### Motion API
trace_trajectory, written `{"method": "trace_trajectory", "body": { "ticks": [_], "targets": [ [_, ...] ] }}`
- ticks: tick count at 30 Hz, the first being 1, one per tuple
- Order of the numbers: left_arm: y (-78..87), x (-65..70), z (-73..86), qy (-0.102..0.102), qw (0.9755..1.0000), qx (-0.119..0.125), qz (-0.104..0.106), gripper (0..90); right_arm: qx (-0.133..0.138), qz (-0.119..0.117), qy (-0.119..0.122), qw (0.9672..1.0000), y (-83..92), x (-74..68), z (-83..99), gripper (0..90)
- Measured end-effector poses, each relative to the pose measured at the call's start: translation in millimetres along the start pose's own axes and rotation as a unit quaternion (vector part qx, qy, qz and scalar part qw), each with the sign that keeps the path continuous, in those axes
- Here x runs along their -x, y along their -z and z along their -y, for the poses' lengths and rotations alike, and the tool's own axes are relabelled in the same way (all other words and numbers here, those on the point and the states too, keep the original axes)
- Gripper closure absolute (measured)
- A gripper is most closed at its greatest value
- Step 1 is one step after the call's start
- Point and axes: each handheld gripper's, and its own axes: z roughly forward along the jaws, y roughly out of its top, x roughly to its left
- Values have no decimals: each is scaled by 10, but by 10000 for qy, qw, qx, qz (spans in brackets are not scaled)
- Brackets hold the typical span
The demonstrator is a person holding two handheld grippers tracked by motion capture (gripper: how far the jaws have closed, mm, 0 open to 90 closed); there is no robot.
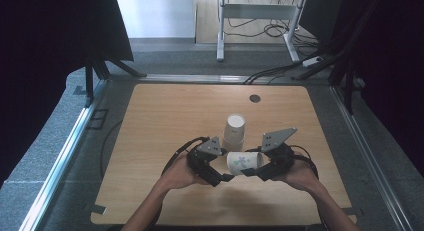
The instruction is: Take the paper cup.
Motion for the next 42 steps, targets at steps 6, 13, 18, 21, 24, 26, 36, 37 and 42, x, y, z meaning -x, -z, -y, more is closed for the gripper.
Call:
{"method": "trace_trajectory", "body": {
  "ticks": [6,13,18,21,24,26,36,37,42],
  "targets": [
    [-14,-8,47,-11,9995,273,156,146,242,-112,14,9996,0,-10,46,364],
    [-78,-4,67,-158,9983,420,361,174,365,-315,129,9988,-8,-33,69,364],
    [-94,7,75,-214,9972,495,523,225,389,-420,163,9982,-16,-37,78,364],
    [-92,15,80,-253,9966,538,568,264,403,-466,157,9980,-21,-31,85,364],
    [-91,20,80,-300,9961,557,613,302,418,-496,135,9978,-24,-23,88,364],
    [-91,20,82,-318,9962,547,602,311,411,-528,120,9977,-27,-18,91,364],
    [-83,15,93,-333,9963,525,595,347,330,-626,39,9975,-43,12,86,356],
    [-81,13,91,-322,9964,530,587,349,316,-614,21,9976,-47,13,85,349],
    [-78,7,88,-291,9967,501,568,356,149,-503,-1,9986,-73,13,86,327]
  ]
}}
